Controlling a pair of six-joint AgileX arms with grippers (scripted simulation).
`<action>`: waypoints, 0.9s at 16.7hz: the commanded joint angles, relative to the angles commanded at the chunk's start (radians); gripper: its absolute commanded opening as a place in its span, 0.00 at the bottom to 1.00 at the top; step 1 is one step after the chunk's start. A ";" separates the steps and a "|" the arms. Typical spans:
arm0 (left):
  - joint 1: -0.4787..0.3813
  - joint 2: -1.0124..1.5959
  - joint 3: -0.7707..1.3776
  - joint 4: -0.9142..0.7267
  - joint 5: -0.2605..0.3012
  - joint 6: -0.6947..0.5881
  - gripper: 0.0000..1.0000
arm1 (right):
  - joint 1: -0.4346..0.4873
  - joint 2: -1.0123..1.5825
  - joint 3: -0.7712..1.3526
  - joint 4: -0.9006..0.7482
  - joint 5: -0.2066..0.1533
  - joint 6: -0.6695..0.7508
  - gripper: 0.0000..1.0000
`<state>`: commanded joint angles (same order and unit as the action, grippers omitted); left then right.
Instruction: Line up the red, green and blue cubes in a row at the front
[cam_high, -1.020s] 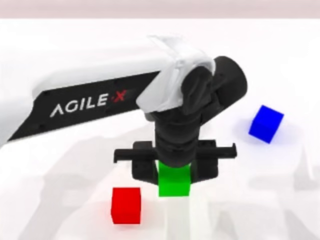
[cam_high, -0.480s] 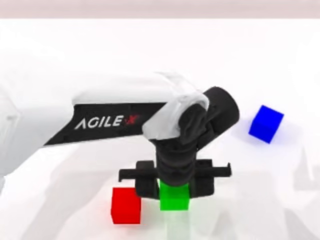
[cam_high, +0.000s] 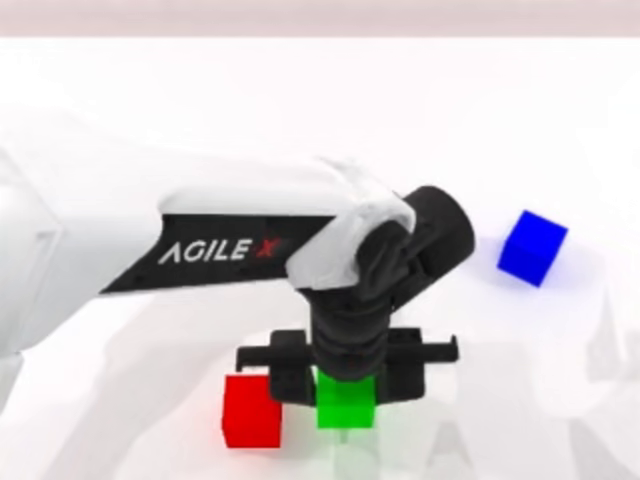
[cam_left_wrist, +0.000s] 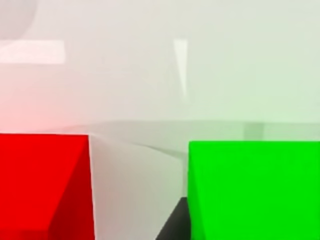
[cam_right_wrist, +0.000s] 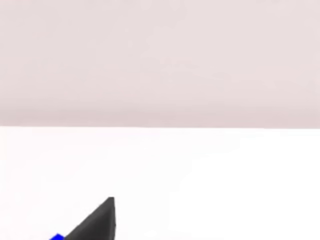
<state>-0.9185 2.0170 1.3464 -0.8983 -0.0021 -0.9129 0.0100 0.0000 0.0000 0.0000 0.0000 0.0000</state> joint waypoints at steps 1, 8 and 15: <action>0.000 0.000 0.000 0.000 0.000 0.000 0.30 | 0.000 0.000 0.000 0.000 0.000 0.000 1.00; 0.000 0.000 0.000 0.000 0.000 0.000 0.83 | 0.000 0.000 0.000 0.000 0.000 0.000 1.00; 0.000 0.000 0.000 0.000 0.000 0.000 1.00 | 0.000 0.000 0.000 0.000 0.000 0.000 1.00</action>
<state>-0.9185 2.0170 1.3464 -0.8983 -0.0021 -0.9129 0.0100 0.0000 0.0000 0.0000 0.0000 0.0000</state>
